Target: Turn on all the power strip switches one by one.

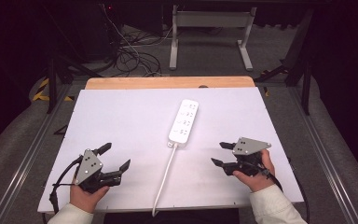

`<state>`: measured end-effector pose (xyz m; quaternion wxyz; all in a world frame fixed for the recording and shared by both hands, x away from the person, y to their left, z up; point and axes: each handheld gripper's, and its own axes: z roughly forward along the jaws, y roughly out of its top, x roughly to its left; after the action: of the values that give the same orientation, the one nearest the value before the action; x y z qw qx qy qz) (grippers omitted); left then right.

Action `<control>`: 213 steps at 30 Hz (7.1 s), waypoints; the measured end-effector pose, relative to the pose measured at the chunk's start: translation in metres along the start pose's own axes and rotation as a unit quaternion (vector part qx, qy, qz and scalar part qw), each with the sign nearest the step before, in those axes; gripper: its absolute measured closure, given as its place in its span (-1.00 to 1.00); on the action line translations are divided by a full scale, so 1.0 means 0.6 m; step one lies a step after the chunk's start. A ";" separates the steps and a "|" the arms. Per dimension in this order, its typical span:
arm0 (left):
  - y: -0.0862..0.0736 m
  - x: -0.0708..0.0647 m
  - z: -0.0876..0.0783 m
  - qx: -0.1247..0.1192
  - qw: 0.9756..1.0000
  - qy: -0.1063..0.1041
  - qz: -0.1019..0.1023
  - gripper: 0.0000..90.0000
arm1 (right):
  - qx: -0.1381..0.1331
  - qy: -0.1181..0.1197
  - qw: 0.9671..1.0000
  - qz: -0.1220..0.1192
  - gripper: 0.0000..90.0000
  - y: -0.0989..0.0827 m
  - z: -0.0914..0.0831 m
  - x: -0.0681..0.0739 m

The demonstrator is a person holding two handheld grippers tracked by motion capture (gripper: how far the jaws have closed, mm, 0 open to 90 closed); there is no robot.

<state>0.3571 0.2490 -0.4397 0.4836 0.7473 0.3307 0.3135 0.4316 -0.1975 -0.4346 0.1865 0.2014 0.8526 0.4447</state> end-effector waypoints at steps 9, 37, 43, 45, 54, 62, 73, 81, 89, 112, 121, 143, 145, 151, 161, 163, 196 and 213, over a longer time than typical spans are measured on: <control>-0.001 0.001 -0.001 -0.001 1.000 0.005 0.001 -0.60 | 0.015 0.004 1.000 0.005 -0.03 0.042 0.014 -0.010; -0.001 -0.001 0.001 0.002 1.000 0.003 0.004 -0.60 | 0.033 0.016 0.999 0.018 0.96 0.106 0.062 -0.016; -0.001 -0.002 0.001 0.003 1.000 0.002 0.004 -0.59 | 0.048 0.011 0.999 -0.012 1.00 0.116 0.086 -0.021; -0.001 -0.001 0.001 0.003 1.000 0.001 0.003 -0.59 | 0.036 0.014 0.999 -0.009 1.00 0.120 0.099 -0.023; -0.002 -0.001 0.001 0.003 1.000 0.000 0.003 -0.59 | 0.028 0.043 0.999 0.017 1.00 0.132 0.141 -0.030; -0.002 0.000 0.001 0.007 1.000 0.002 0.008 -0.59 | 0.036 0.038 0.998 0.026 1.00 0.136 0.184 -0.041; -0.002 -0.001 0.002 0.006 1.000 0.001 0.003 -0.59 | 0.049 0.043 0.995 0.081 1.00 0.129 0.226 -0.062; -0.003 0.000 0.003 0.007 1.000 0.000 0.002 -0.59 | 0.040 0.042 0.995 0.083 1.00 0.120 0.248 -0.070; -0.004 0.001 0.005 0.012 1.000 0.001 0.006 -0.59 | 0.042 0.036 0.996 0.066 1.00 0.114 0.267 -0.067; -0.004 -0.001 0.006 0.013 1.000 0.002 0.002 -0.59 | 0.031 0.027 0.997 0.065 1.00 0.108 0.286 -0.059; -0.004 0.000 0.005 0.013 1.000 0.002 0.005 -0.59 | 0.033 0.022 0.997 0.061 1.00 0.108 0.288 -0.056; -0.004 -0.001 0.006 0.015 1.000 0.002 0.002 -0.59 | 0.037 0.014 0.997 0.069 1.00 0.106 0.289 -0.053; -0.004 -0.001 0.005 0.013 1.000 0.002 0.000 -0.59 | 0.037 0.015 0.997 0.072 1.00 0.106 0.289 -0.053; -0.005 0.000 0.005 0.015 1.000 0.003 -0.001 -0.59 | 0.040 0.016 0.996 0.078 1.00 0.105 0.290 -0.054; -0.005 0.003 0.006 0.015 1.000 0.003 -0.004 -0.59 | 0.013 -0.003 0.998 0.054 1.00 0.115 0.278 -0.061; -0.006 0.004 0.007 0.017 1.000 0.003 -0.001 -0.59 | -0.002 -0.018 0.998 0.053 1.00 0.119 0.273 -0.070; -0.008 0.007 0.011 0.023 1.000 0.003 0.000 -0.59 | 0.002 -0.012 0.996 0.090 1.00 0.097 0.300 -0.113; -0.006 0.006 0.013 0.022 1.000 0.000 -0.004 -0.59 | 0.007 -0.024 0.995 0.098 1.00 0.096 0.301 -0.111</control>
<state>0.3645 0.2488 -0.4449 0.4688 0.7563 0.3404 0.3039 0.5883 -0.0781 -0.4739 0.1611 0.2965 0.8269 0.4498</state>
